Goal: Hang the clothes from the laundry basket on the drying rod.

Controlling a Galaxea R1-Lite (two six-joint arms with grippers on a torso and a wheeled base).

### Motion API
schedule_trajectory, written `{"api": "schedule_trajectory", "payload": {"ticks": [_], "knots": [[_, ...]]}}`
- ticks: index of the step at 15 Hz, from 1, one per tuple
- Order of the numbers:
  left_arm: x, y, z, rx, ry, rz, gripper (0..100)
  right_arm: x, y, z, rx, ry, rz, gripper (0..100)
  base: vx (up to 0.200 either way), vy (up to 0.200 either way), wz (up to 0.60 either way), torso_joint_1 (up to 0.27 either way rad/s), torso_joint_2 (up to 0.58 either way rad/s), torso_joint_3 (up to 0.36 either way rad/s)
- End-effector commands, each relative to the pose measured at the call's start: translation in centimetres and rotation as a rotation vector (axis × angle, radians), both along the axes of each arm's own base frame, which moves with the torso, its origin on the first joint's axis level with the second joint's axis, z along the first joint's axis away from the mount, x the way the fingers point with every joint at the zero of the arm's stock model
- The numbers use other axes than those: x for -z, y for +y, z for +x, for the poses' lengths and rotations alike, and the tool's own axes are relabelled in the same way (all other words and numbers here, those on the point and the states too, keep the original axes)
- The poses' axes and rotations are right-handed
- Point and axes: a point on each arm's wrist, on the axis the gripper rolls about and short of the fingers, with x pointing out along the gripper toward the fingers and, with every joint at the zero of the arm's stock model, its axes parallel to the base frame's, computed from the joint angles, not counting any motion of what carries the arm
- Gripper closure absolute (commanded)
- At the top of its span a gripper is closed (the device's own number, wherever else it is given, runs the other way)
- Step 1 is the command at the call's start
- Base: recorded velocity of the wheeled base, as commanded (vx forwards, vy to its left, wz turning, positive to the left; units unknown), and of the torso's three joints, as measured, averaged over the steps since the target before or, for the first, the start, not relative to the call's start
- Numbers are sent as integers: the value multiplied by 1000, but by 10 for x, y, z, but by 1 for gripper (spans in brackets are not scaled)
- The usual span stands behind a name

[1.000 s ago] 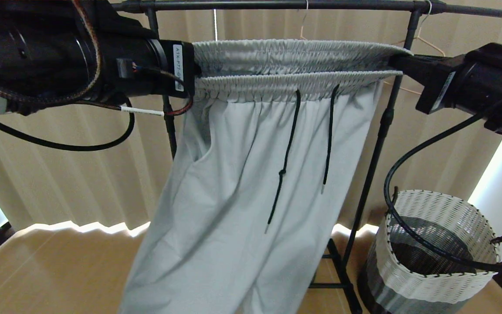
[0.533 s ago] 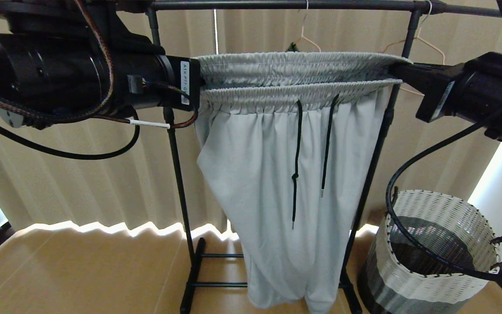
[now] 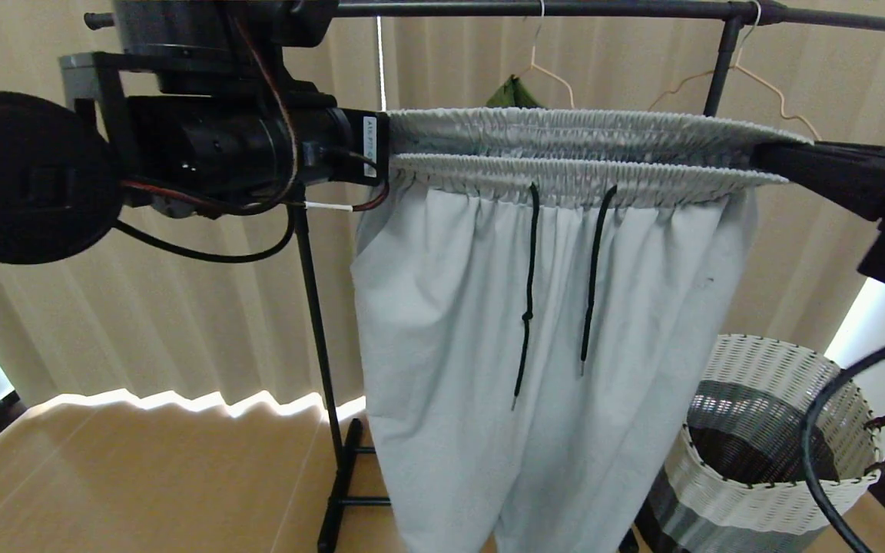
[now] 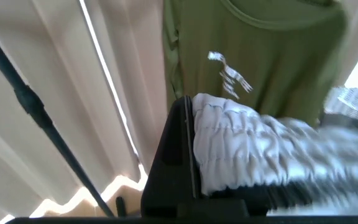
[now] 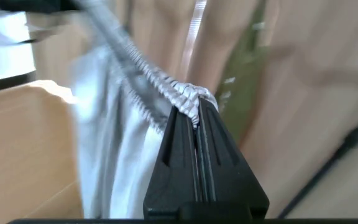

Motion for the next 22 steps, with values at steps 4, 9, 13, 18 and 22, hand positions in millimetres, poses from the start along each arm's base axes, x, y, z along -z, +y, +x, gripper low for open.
{"api": "schedule_trajectory", "payload": {"ticks": [4, 9, 13, 18, 22], "knots": [[16, -15, 31, -12, 19, 8, 100, 4, -3, -29, -80, -8, 6, 100, 0, 0, 0, 0, 0, 0], [-8, 10, -2, -27, -20, -7, 100, 2, 4, -6, -37, 14, -6, 100, 0, 0, 0, 0, 0, 0], [-18, 48, -67, 18, -77, 88, 100, 2, 19, 50, 37, 2, 2, 100, 0, 0, 0, 0, 0, 0], [-7, 76, -126, 177, -66, 135, 100, 2, 51, 116, 41, -13, 10, 100, 0, 0, 0, 0, 0, 0], [-1, 81, -154, 283, -77, 124, 100, 5, 66, 144, 40, -14, 10, 100, 0, 0, 0, 0, 0, 0]]}}
